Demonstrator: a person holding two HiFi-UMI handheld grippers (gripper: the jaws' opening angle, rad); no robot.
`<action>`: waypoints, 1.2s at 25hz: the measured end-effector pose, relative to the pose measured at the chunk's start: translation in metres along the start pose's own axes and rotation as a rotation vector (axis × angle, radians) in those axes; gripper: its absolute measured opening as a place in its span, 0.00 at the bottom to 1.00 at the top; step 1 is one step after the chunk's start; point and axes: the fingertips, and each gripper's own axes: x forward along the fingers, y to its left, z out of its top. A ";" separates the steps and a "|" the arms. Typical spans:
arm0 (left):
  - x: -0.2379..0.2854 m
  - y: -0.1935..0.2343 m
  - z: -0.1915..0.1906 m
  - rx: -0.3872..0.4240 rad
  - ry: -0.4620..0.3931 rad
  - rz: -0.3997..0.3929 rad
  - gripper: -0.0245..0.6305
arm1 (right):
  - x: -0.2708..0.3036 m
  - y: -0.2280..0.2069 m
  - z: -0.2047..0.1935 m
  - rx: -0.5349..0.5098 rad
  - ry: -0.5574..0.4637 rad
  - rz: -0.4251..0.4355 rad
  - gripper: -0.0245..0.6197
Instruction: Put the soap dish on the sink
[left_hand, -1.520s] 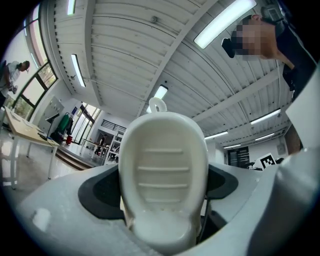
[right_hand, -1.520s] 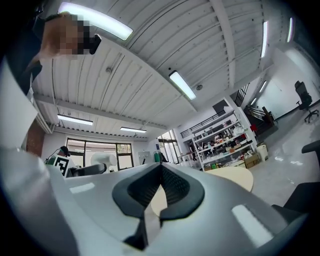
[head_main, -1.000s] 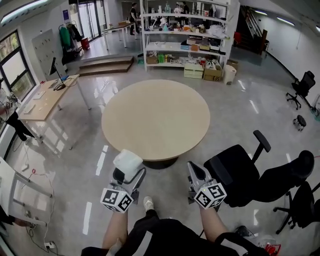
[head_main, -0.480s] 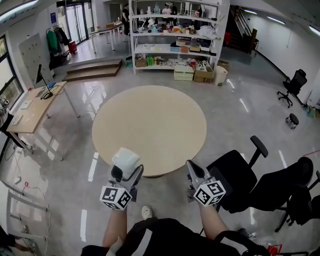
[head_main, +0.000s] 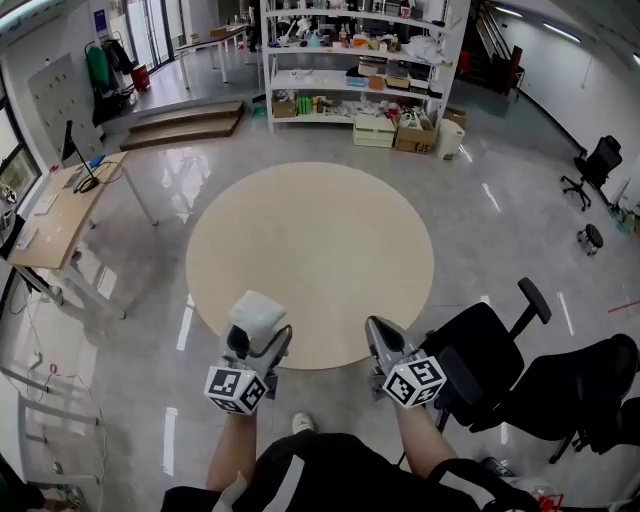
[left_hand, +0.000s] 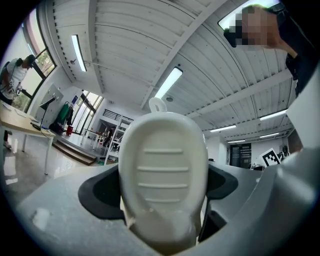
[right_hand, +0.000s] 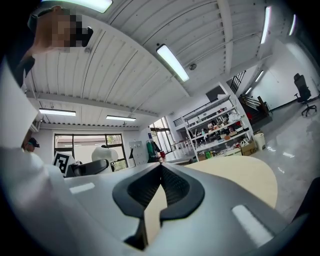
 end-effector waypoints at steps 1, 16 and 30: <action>0.002 0.007 -0.002 -0.004 0.009 0.001 0.75 | 0.006 -0.002 -0.004 0.005 0.009 -0.006 0.05; 0.004 0.093 -0.045 -0.118 0.111 0.037 0.75 | 0.062 -0.017 -0.051 0.105 0.093 -0.072 0.05; 0.037 0.115 -0.103 -0.154 0.273 0.089 0.75 | 0.088 -0.050 -0.079 0.148 0.183 -0.092 0.05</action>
